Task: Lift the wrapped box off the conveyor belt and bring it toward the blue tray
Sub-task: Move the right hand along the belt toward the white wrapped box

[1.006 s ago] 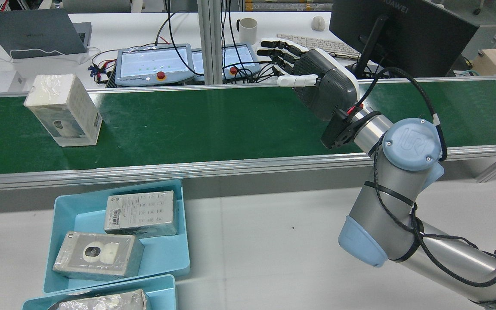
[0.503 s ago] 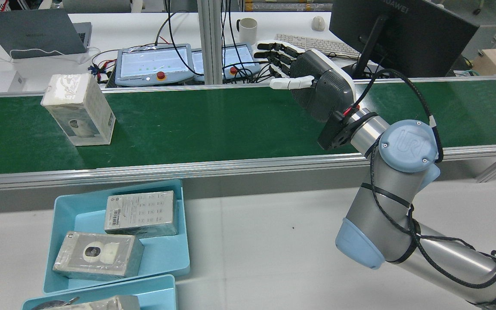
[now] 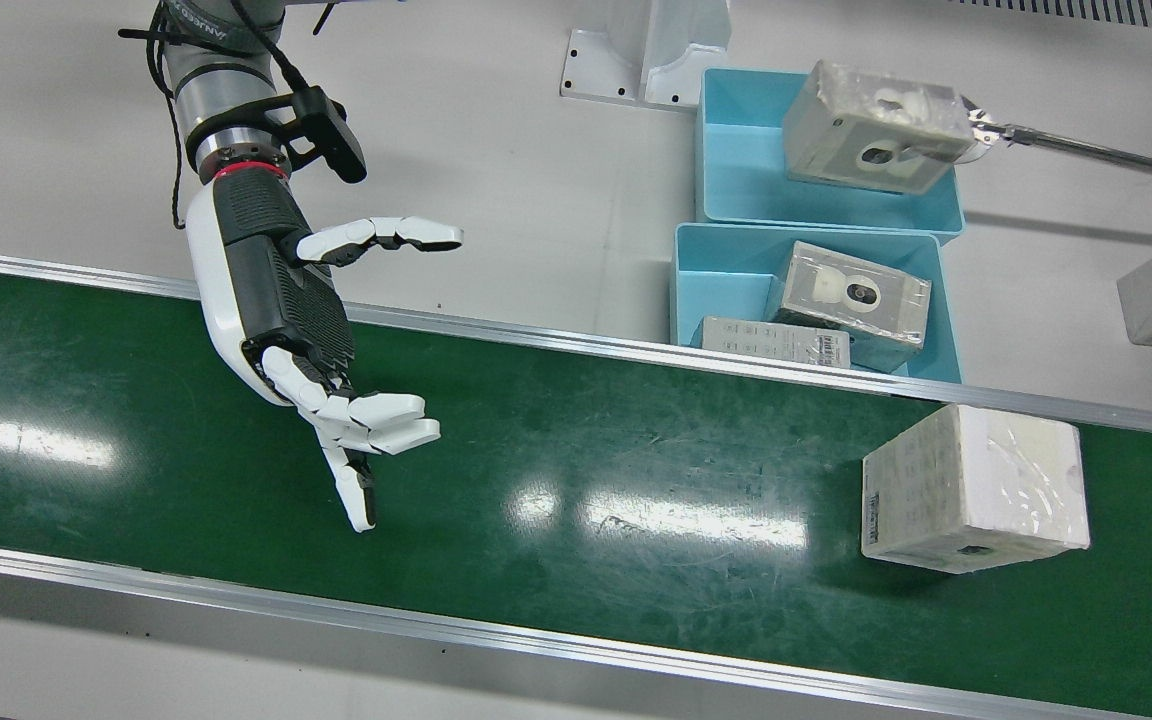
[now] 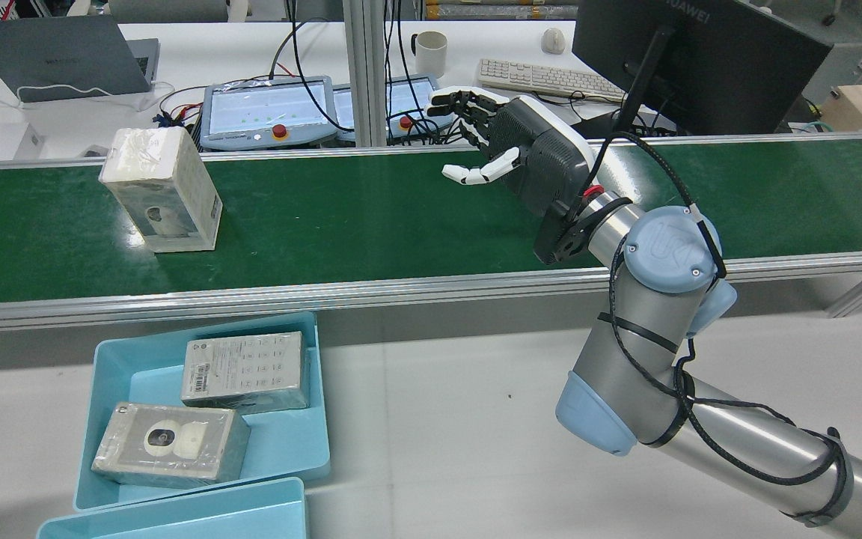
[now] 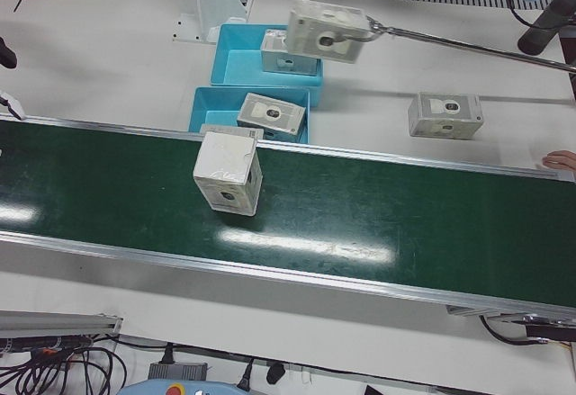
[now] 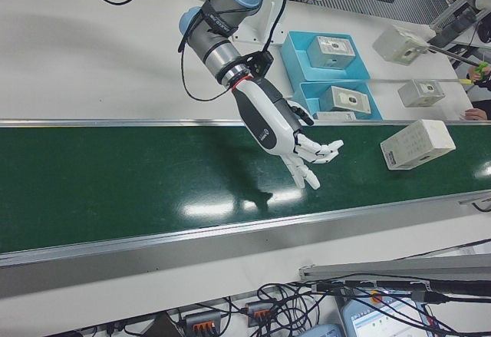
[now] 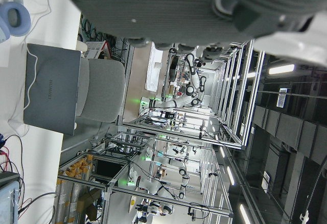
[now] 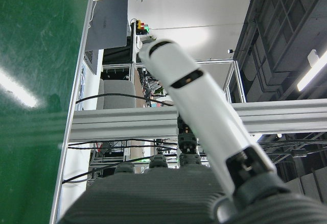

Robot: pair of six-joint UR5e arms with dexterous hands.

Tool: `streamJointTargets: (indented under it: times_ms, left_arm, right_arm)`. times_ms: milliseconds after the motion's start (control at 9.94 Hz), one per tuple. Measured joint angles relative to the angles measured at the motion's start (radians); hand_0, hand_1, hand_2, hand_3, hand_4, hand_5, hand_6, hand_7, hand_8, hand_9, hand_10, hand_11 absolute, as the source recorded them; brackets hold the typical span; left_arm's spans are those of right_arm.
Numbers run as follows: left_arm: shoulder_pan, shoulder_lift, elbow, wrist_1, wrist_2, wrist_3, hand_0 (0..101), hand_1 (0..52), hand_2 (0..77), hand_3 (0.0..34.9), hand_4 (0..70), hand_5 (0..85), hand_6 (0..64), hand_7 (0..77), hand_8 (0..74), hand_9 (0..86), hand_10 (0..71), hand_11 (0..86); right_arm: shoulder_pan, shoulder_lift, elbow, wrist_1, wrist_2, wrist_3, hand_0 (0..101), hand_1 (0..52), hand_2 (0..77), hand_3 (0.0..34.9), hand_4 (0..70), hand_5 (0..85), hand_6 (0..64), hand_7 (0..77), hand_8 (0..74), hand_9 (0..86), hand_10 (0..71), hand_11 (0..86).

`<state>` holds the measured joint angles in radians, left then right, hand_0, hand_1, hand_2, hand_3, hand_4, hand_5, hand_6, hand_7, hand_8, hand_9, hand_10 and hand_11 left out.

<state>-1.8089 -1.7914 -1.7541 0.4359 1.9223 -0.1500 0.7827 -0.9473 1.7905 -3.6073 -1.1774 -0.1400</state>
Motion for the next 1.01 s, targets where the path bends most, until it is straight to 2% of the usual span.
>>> streamJointTargets:
  times_ms: [302,402,503,604,704,805,905,1006]
  left_arm:
    - [0.000,0.000,0.000,0.000,0.000,0.000,0,0.0,1.1,0.0,0.0,0.5,0.0,0.5,0.5,0.0,0.5,0.0]
    - [0.000,0.000,0.000,0.000,0.000,0.000,0,0.0,1.1,0.0,0.0,0.5,0.0,0.5,0.5,0.0,0.5,0.0]
    - [0.000,0.000,0.000,0.000,0.000,0.000,0,0.0,1.1,0.0,0.0,1.1,0.0,0.5,0.5,0.0,0.5,0.0]
    - [0.000,0.000,0.000,0.000,0.000,0.000,0,0.0,1.1,0.0,0.0,1.1,0.0,0.5,0.5,0.0,0.5,0.0]
    - [0.000,0.000,0.000,0.000,0.000,0.000,0,0.0,1.1,0.0,0.0,1.1,0.0,0.5,0.5,0.0,0.5,0.0]
    - [0.000,0.000,0.000,0.000,0.000,0.000,0,0.0,1.1,0.0,0.0,1.1,0.0,0.5,0.5,0.0,0.5,0.0]
    - [0.000,0.000,0.000,0.000,0.000,0.000,0,0.0,0.5,0.0,0.0,0.5,0.0,0.5,0.5,0.0,0.5,0.0]
    - [0.000,0.000,0.000,0.000,0.000,0.000,0,0.0,1.1,0.0,0.0,0.5,0.0,0.5,0.5,0.0,0.5,0.0]
  right_arm:
    - [0.010,0.005,-0.015,0.001,-0.003,-0.059,61,29.5,28.9,9.5,20.2,26.2,10.4,27.3,0.0,6.0,0.0,1.1]
    - [0.013,0.012,-0.021,0.002,-0.003,-0.069,61,28.9,27.8,11.2,20.2,26.2,7.6,27.3,0.0,4.4,0.0,1.1]
    - [0.016,0.033,-0.039,0.003,-0.004,-0.074,58,26.7,26.7,12.4,19.1,25.6,8.2,27.3,0.5,3.8,0.0,1.1]
    - [0.016,0.066,-0.070,0.003,-0.001,-0.077,58,26.7,26.7,12.4,19.1,25.6,8.2,27.3,0.5,3.8,0.0,1.1]
    - [0.015,0.102,-0.108,0.005,0.003,-0.078,55,22.9,26.2,12.4,19.1,25.6,8.2,27.3,0.5,3.8,0.0,1.1]
    - [0.012,0.129,-0.139,0.006,0.005,-0.079,51,15.3,19.1,13.1,20.2,25.6,8.2,27.3,0.5,3.8,0.0,1.1]
    - [0.003,0.146,-0.162,0.006,0.006,-0.080,51,15.3,19.1,13.1,20.2,25.6,8.2,27.3,0.5,3.8,0.0,1.1]
    - [-0.009,0.154,-0.177,0.008,0.007,-0.080,50,16.4,19.1,14.5,19.6,26.2,8.2,27.3,0.5,3.8,0.0,1.1]
